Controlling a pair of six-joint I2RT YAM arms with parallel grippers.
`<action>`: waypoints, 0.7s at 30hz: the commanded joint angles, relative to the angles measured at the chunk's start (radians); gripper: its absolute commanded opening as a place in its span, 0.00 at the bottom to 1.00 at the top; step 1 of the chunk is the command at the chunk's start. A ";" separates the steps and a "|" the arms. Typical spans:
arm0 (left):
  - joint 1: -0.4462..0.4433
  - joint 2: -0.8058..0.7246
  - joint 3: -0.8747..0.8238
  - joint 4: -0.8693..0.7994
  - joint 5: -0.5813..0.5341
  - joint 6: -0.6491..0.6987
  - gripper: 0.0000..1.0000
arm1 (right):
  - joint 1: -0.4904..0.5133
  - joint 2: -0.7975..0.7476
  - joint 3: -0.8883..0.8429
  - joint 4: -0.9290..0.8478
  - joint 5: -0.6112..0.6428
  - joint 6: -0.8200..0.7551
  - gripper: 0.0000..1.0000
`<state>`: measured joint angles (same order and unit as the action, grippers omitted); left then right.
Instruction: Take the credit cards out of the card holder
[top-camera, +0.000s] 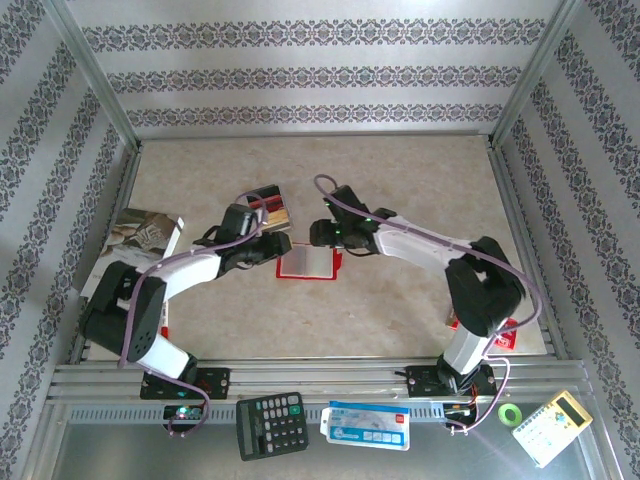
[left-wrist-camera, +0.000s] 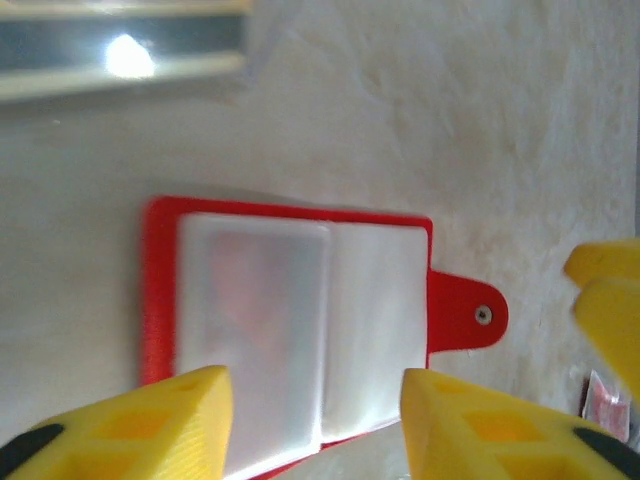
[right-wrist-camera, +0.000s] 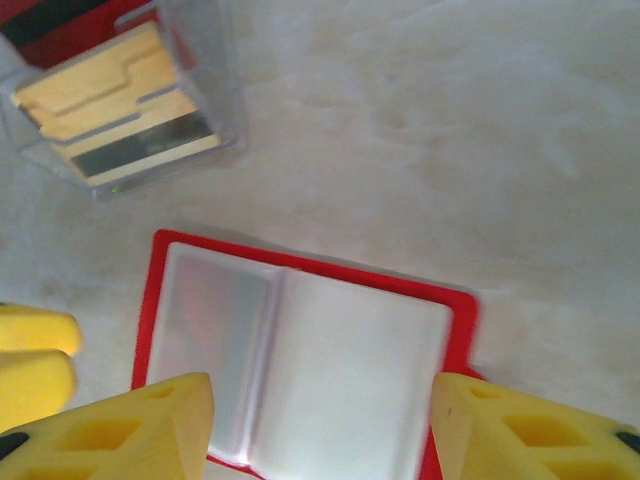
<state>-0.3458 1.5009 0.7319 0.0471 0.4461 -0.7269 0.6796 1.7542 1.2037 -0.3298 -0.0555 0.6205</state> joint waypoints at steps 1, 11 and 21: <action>0.058 -0.068 -0.048 -0.054 -0.028 0.033 0.54 | 0.045 0.087 0.092 -0.094 -0.018 -0.034 0.62; 0.134 -0.234 -0.137 -0.111 -0.087 0.085 0.88 | 0.127 0.320 0.349 -0.317 0.054 -0.089 0.67; 0.150 -0.305 -0.165 -0.119 -0.110 0.135 0.99 | 0.130 0.394 0.417 -0.388 0.049 -0.100 0.65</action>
<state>-0.2092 1.2232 0.5793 -0.0471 0.3538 -0.6315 0.8078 2.1181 1.5887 -0.6540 -0.0360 0.5411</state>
